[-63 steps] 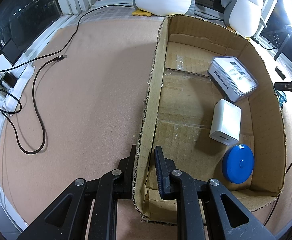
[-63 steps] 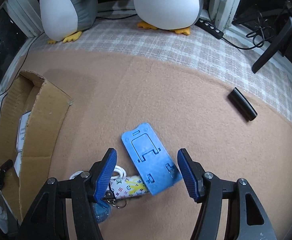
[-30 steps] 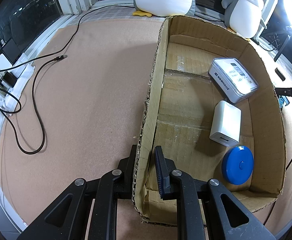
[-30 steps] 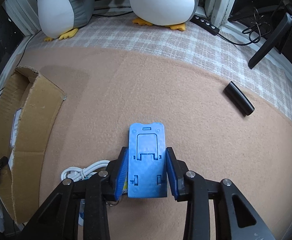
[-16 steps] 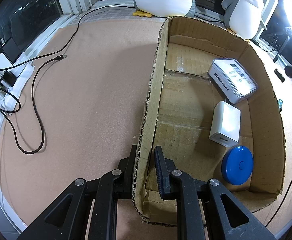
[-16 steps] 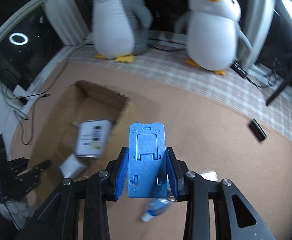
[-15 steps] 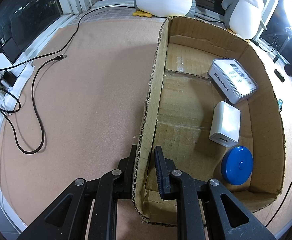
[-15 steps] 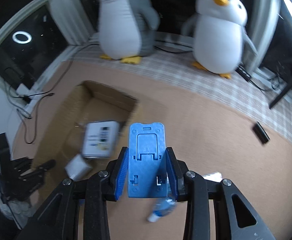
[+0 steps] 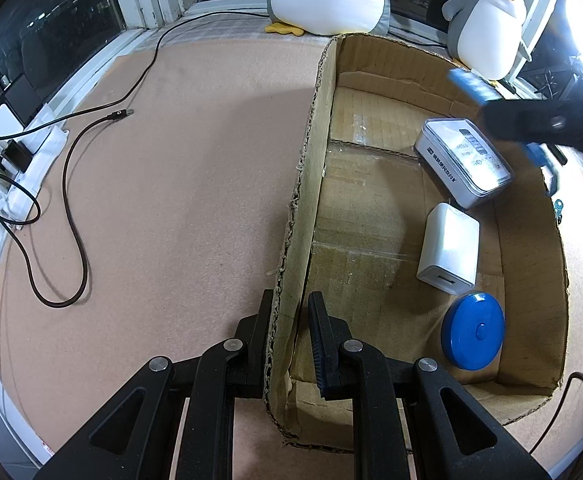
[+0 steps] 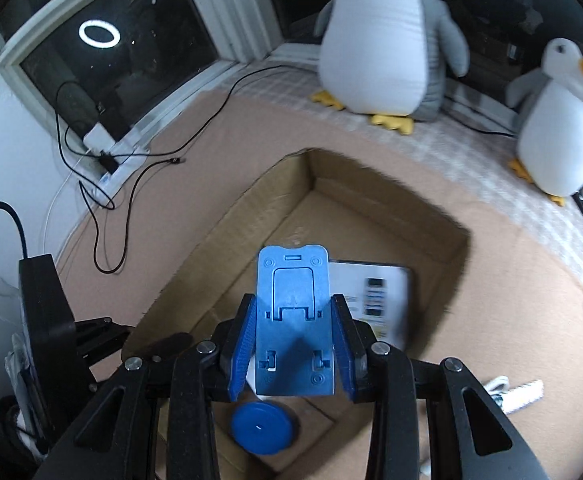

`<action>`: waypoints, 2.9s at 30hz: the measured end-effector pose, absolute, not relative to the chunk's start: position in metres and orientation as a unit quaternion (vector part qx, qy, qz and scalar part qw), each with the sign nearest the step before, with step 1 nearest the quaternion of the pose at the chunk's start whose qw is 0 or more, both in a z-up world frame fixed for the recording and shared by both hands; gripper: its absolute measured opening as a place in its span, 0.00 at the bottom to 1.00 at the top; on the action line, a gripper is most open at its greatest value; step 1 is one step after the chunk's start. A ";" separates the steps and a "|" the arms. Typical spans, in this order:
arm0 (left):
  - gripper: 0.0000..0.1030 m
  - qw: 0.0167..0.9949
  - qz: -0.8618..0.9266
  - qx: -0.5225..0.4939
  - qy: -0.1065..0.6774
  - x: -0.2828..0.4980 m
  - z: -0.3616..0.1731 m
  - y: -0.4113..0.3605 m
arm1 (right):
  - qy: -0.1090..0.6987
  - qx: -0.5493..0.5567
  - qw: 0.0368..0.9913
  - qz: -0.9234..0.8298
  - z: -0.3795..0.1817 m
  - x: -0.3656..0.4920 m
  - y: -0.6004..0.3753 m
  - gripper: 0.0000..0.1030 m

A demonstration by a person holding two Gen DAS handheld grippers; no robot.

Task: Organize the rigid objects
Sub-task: 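Carry the blue phone stand into the cardboard box and release it with the right gripper, then grasp the patterned white cylinder with the right gripper, then carry the patterned cylinder into the cardboard box and release it with the right gripper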

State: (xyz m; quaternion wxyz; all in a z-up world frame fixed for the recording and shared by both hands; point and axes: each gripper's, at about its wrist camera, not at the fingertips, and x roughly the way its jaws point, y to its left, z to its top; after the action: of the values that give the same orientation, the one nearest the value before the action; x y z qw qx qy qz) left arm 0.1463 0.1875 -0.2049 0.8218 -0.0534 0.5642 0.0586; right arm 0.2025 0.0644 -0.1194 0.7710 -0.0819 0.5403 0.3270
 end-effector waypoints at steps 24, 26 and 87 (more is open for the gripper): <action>0.16 0.822 0.059 -0.052 0.563 0.146 -0.204 0.187 | 0.530 -0.087 0.778 0.326 -0.125 0.193 0.071 0.57; 0.16 0.823 0.060 -0.052 0.563 0.145 -0.204 0.187 | 0.528 -0.077 0.783 0.320 -0.120 0.193 0.059 0.57; 0.16 0.822 0.058 -0.055 0.563 0.147 -0.205 0.188 | 0.626 0.076 0.774 0.054 -0.204 0.281 -0.148 0.19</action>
State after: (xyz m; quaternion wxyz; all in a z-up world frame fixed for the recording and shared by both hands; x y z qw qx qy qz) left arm 0.1471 0.1879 -0.2050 0.8223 -0.0550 0.5634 0.0584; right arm 0.2809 -0.1481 -0.2040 0.7744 0.0763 0.6257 0.0540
